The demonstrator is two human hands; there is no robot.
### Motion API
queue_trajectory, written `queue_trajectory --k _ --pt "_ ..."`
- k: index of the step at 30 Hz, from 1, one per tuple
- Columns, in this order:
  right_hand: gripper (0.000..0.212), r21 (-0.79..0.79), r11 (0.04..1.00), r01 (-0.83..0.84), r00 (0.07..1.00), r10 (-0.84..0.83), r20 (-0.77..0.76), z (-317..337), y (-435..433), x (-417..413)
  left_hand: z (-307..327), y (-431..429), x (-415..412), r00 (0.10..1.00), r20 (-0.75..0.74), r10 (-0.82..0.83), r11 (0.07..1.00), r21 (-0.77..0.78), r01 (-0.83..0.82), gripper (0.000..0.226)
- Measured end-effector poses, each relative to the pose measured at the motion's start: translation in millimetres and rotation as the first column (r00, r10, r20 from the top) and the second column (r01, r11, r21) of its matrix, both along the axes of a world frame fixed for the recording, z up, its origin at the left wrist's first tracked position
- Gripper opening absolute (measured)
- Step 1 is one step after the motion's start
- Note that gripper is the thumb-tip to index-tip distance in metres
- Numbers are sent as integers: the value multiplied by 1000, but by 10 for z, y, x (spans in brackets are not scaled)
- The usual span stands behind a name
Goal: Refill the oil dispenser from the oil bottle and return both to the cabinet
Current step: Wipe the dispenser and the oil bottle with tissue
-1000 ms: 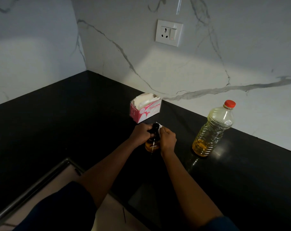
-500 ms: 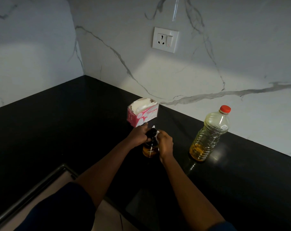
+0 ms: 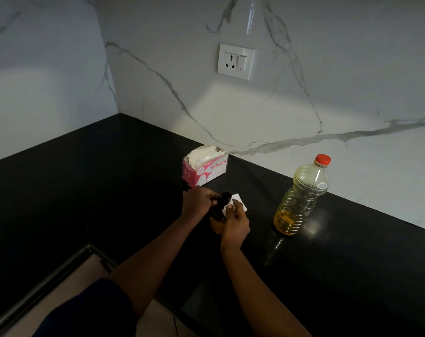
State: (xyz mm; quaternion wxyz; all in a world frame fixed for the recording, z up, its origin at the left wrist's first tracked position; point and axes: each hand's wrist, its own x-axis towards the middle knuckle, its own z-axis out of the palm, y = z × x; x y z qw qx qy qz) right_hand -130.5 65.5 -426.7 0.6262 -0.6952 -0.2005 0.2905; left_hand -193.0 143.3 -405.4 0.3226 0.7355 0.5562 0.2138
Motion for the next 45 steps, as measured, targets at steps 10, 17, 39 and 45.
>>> queue_trajectory --k 10,17,39,45 --pt "30 -77 997 -15 1000 14 -8 121 124 153 179 -132 33 875 -435 -211 976 -53 209 47" --pt "23 -138 985 -102 910 36 -414 -93 220 383 253 -163 75 909 -373 -187 982 -92 164 40" --pt "33 -11 954 -301 952 300 -56 91 155 358 245 -99 21 946 -285 -154 986 -110 128 25" --pt "28 84 980 -182 977 190 -93 -2 -60 217 237 -81 28 953 -270 -136 989 -100 112 24"
